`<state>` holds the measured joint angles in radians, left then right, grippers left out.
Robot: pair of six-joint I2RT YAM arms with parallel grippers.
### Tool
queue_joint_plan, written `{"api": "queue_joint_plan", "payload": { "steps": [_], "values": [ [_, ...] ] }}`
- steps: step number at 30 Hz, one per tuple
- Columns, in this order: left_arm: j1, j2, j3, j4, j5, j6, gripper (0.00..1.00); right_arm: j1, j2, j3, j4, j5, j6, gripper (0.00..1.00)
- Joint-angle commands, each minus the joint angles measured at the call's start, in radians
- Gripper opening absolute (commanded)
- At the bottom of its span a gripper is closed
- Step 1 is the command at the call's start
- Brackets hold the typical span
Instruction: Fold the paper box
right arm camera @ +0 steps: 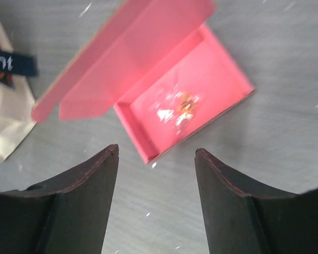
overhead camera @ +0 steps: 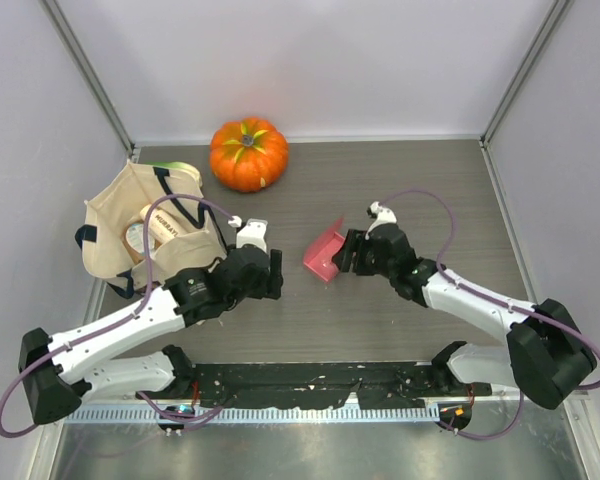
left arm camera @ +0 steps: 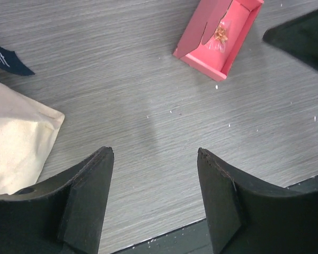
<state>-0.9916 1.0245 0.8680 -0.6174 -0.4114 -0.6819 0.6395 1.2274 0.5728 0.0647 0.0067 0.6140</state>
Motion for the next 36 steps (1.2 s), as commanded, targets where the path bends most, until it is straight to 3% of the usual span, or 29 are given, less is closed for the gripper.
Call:
{"api": "queue_joint_plan", "payload": {
  "steps": [1, 3, 7, 14, 19, 26, 30, 31, 33, 36],
  "values": [
    [0.018, 0.043, 0.014, 0.099, -0.024, 0.004, 0.7, -0.102, 0.016, 0.146, -0.163, 0.047, -0.277, 0.67],
    [0.033, 0.12, 0.045, 0.139, -0.004, 0.022, 0.7, -0.141, 0.053, 0.218, -0.195, -0.018, -0.353, 0.72],
    [0.048, 0.27, 0.104, 0.214, 0.031, 0.036, 0.68, -0.244, 0.196, 0.335, -0.236, -0.27, -0.517, 0.7],
    [0.05, 0.442, 0.207, 0.265, 0.025, 0.05, 0.65, -0.301, 0.327, 0.349, -0.18, -0.323, -0.422, 0.67],
    [0.051, 0.349, 0.114, 0.344, 0.037, 0.036, 0.59, -0.299, 0.323, 0.199, 0.016, -0.375, -0.307, 0.64],
    [0.073, 0.206, -0.01, 0.346, 0.052, 0.021, 0.68, -0.272, 0.325, 0.072, 0.22, -0.458, -0.189, 0.65],
    [0.099, 0.164, -0.032, 0.311, 0.052, 0.03, 0.7, -0.14, 0.264, 0.041, 0.19, -0.403, -0.183, 0.65],
    [0.116, 0.158, -0.038, 0.309, 0.063, 0.03, 0.71, -0.13, 0.241, 0.039, 0.164, -0.322, -0.153, 0.66],
    [0.131, 0.143, -0.041, 0.306, 0.078, 0.03, 0.73, -0.155, 0.176, 0.027, 0.115, -0.195, -0.125, 0.7],
    [0.134, 0.132, -0.044, 0.317, 0.109, 0.024, 0.77, -0.211, 0.156, 0.05, 0.093, -0.171, -0.16, 0.75]
  ]
}}
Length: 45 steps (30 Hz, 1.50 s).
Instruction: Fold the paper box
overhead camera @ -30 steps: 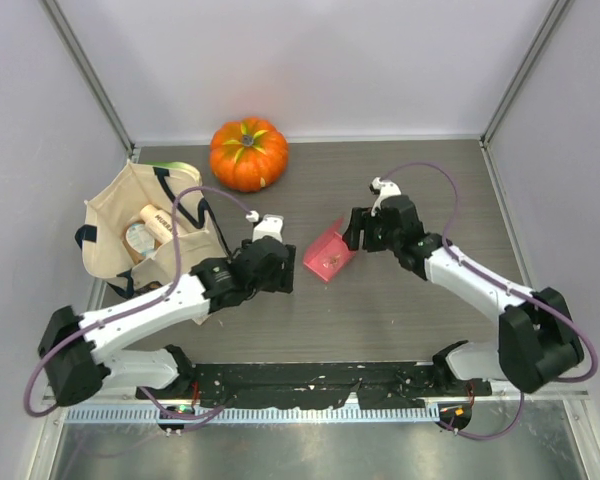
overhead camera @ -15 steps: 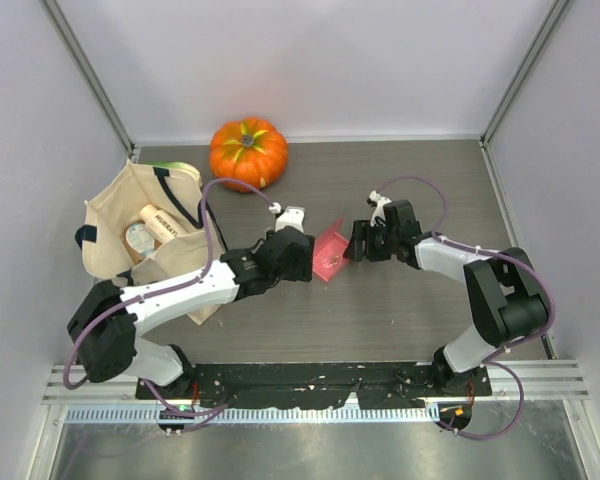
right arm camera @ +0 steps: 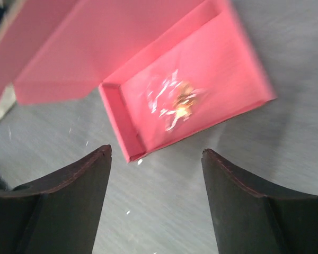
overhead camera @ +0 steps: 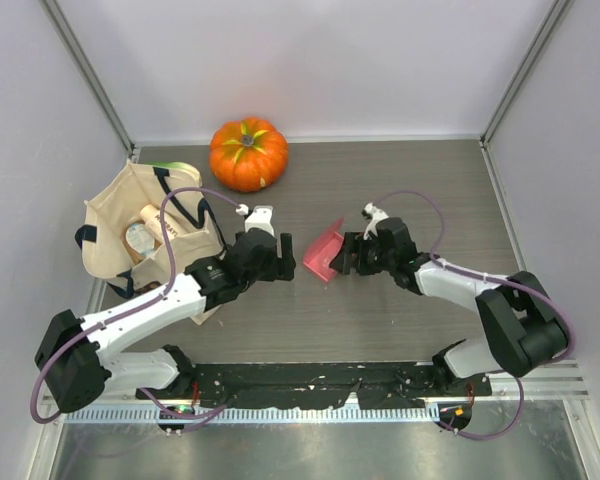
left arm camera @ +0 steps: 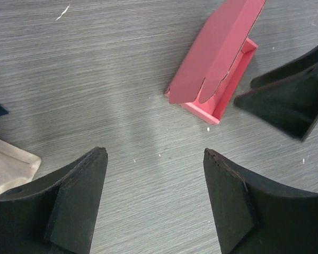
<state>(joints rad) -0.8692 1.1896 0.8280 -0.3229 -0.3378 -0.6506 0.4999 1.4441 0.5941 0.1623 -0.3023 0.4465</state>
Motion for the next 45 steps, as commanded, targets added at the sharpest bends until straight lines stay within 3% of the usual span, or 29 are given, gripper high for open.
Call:
{"api": "queue_joint_plan", "payload": {
  "steps": [1, 6, 12, 15, 20, 23, 27, 30, 34, 39, 45],
  "values": [
    [0.013, -0.033, -0.007, 0.025, 0.043, -0.011, 0.78, -0.084, -0.05, 0.045, -0.015, 0.129, -0.009, 0.77],
    [0.013, -0.028, -0.009, 0.021, 0.088, -0.04, 0.92, -0.158, 0.123, 0.162, 0.002, 0.048, -0.114, 0.79],
    [0.013, -0.085, -0.046, 0.005, 0.097, -0.055, 0.94, -0.155, 0.259, 0.247, 0.006, -0.041, -0.14, 0.74],
    [0.016, -0.104, -0.049, -0.008, 0.082, -0.038, 0.93, -0.13, 0.236, 0.187, 0.054, -0.075, -0.089, 0.72],
    [0.048, -0.056, -0.024, -0.002, 0.092, -0.014, 0.85, -0.008, 0.051, -0.034, 0.244, -0.115, 0.138, 0.71],
    [0.11, -0.007, 0.006, 0.033, 0.14, -0.001, 0.81, 0.008, -0.083, -0.089, 0.211, -0.055, 0.175, 0.74],
    [0.145, 0.053, 0.059, 0.051, 0.166, 0.066, 0.82, -0.009, -0.159, -0.008, -0.088, 0.161, -0.015, 0.8],
    [0.162, 0.1, 0.095, 0.093, 0.229, 0.192, 0.84, -0.009, -0.133, 0.101, -0.187, 0.161, -0.179, 0.79],
    [0.176, 0.123, 0.094, 0.181, 0.27, 0.295, 0.83, -0.008, -0.139, 0.133, -0.129, 0.128, -0.302, 0.76],
    [0.177, 0.108, -0.033, 0.384, 0.312, 0.347, 0.76, -0.009, -0.108, 0.139, -0.081, 0.065, -0.442, 0.67],
    [0.177, 0.119, -0.092, 0.444, 0.321, 0.425, 0.75, -0.011, -0.053, 0.162, -0.052, -0.017, -0.509, 0.65]
  ]
}}
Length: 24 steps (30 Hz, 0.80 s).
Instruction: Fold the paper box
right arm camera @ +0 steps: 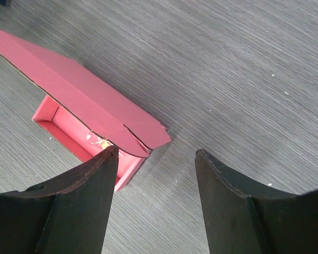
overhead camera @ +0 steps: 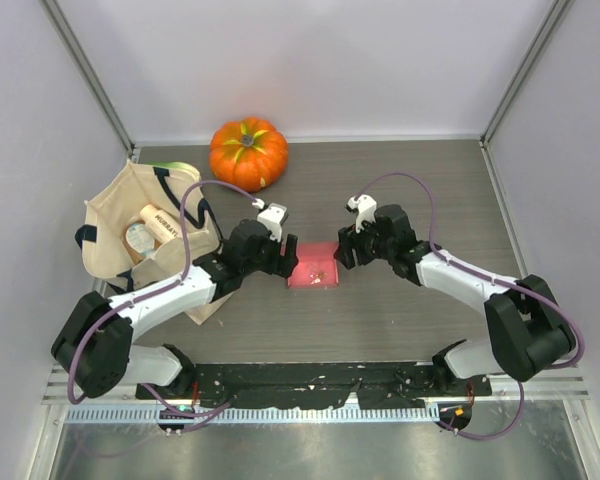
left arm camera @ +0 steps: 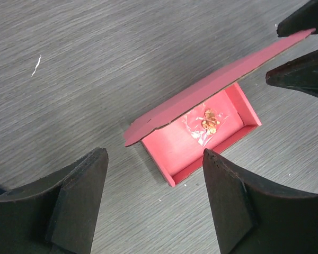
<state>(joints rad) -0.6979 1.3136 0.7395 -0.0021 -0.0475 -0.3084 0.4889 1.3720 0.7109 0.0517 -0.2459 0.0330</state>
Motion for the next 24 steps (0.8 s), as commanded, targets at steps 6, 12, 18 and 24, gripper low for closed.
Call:
{"api": "queue_joint_plan", "payload": {
  "steps": [6, 12, 18, 24],
  "values": [
    [0.006, 0.039, -0.019, 0.171, 0.02, 0.112, 0.65, 0.002, 0.068, 0.062, 0.066, -0.092, -0.108, 0.59],
    [0.006, 0.073, -0.011, 0.166, 0.024, 0.118, 0.59, 0.007, 0.073, 0.065, 0.074, -0.095, -0.114, 0.52],
    [0.006, 0.085, -0.005, 0.152, 0.023, 0.123, 0.53, 0.011, 0.065, 0.064, 0.076, -0.085, -0.13, 0.47],
    [0.006, 0.085, -0.008, 0.14, -0.006, 0.12, 0.47, 0.014, 0.073, 0.068, 0.083, -0.082, -0.134, 0.39]
  ]
}}
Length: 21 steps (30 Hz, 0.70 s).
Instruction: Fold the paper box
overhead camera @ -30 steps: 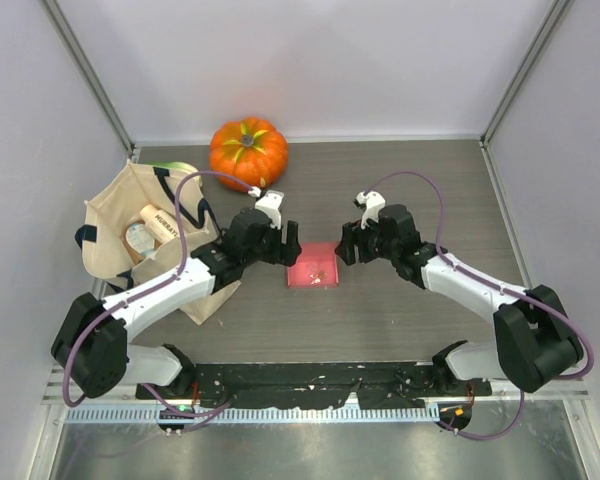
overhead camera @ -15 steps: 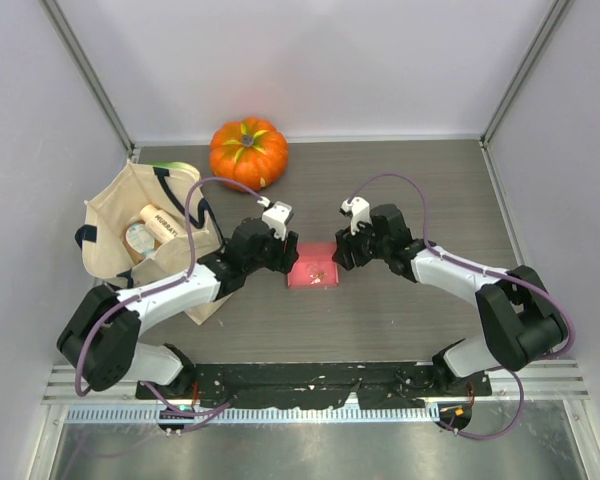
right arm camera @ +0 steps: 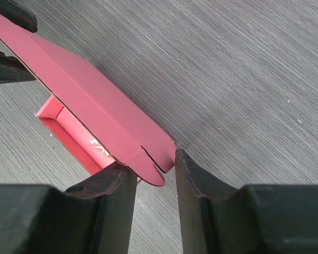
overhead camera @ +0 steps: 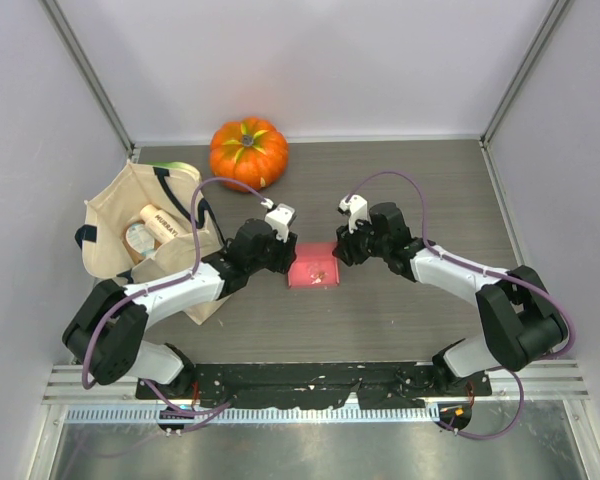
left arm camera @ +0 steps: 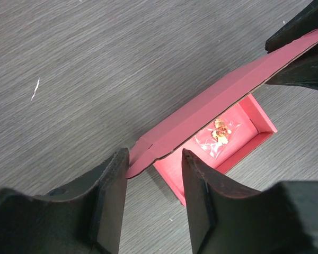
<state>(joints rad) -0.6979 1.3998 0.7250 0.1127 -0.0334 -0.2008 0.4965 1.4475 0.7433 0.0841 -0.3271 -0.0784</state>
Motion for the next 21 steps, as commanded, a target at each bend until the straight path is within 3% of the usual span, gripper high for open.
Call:
{"api": "queue_joint_plan", "payload": {
  "steps": [1, 8, 13, 18, 19, 21],
  "values": [
    [0.006, -0.002, 0.008, 0.024, -0.022, 0.011, 0.45, 0.011, 0.001, 0.036, 0.054, -0.001, -0.023, 0.36],
    [0.005, 0.013, 0.022, 0.012, -0.054, -0.008, 0.3, 0.062, 0.008, 0.041, 0.055, 0.059, -0.026, 0.2],
    [-0.014, 0.034, 0.047, -0.007, -0.102, -0.02, 0.11, 0.108, 0.007, 0.039, 0.055, 0.155, -0.017, 0.01],
    [-0.075, 0.048, 0.073, -0.007, -0.223, -0.06, 0.0, 0.166, -0.007, 0.025, 0.106, 0.322, 0.1, 0.01],
    [-0.089, 0.051, 0.076, 0.001, -0.264, -0.069, 0.0, 0.184, -0.009, 0.025, 0.108, 0.452, 0.121, 0.01],
    [-0.127, 0.059, 0.085, 0.008, -0.391, -0.115, 0.0, 0.233, -0.009, 0.025, 0.112, 0.552, 0.182, 0.01]
  ]
}}
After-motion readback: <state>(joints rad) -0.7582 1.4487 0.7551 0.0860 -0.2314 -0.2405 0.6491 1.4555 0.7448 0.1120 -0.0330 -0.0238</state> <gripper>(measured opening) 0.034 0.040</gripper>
